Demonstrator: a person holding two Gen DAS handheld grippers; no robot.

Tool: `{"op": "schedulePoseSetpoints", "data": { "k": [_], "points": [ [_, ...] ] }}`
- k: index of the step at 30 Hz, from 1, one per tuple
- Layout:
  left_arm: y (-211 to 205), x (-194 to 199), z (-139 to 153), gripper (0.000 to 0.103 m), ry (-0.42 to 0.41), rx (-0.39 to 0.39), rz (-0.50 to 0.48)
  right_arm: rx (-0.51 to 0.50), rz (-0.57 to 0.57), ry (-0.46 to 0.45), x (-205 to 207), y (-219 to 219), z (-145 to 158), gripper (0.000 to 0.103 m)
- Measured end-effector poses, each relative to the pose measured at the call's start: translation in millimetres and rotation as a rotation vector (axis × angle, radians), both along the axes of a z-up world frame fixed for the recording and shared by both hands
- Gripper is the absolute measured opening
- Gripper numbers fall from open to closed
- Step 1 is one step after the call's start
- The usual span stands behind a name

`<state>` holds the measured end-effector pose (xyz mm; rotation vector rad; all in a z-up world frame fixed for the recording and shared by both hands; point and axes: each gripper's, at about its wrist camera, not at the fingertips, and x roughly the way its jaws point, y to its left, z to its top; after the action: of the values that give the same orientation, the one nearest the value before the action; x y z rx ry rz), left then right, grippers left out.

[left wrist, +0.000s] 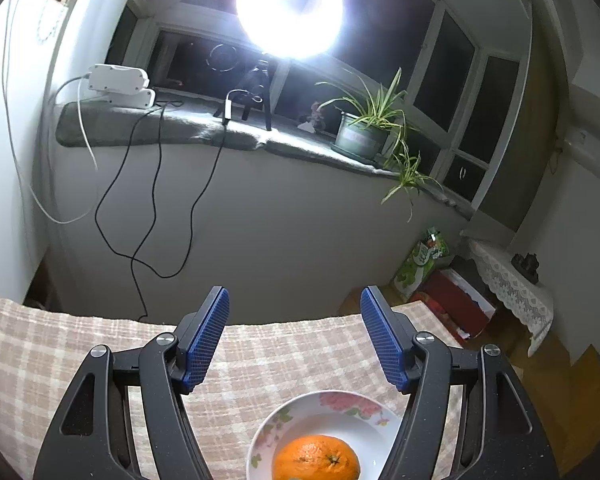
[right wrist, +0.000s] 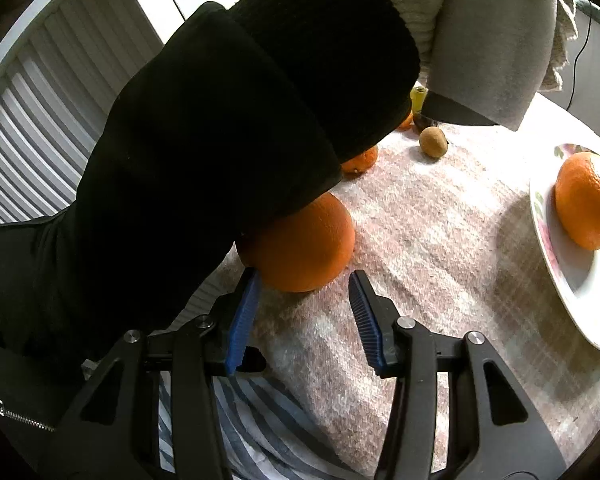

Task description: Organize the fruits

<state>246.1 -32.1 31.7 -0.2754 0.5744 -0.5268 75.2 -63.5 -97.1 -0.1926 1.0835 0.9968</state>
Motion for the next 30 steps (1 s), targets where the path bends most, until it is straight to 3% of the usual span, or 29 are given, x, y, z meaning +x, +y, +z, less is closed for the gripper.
{"op": "schedulePoseSetpoints", "data": {
  "k": [7,11,14,17,22,30],
  "points": [
    [13,4,0,0.068,-0.004,-0.021,0.030,-0.018,-0.008,-0.009,4,9,2,0.049],
    [13,12,-9,0.068,0.027,-0.044,0.031,-0.020,0.042,-0.049,-4,20,13,0.049],
    [6,12,-7,0.068,0.024,-0.027,0.010,-0.074,0.026,-0.069,-1,25,7,0.049],
    [5,8,0,0.068,0.000,-0.001,-0.002,-0.035,0.006,-0.013,7,23,5,0.049],
    [15,3,12,0.068,-0.017,-0.005,0.023,-0.032,-0.009,-0.024,15,25,10,0.049],
    [43,-30,38,0.068,-0.067,0.084,0.063,0.002,-0.073,0.010,47,21,13,0.049]
  ]
}}
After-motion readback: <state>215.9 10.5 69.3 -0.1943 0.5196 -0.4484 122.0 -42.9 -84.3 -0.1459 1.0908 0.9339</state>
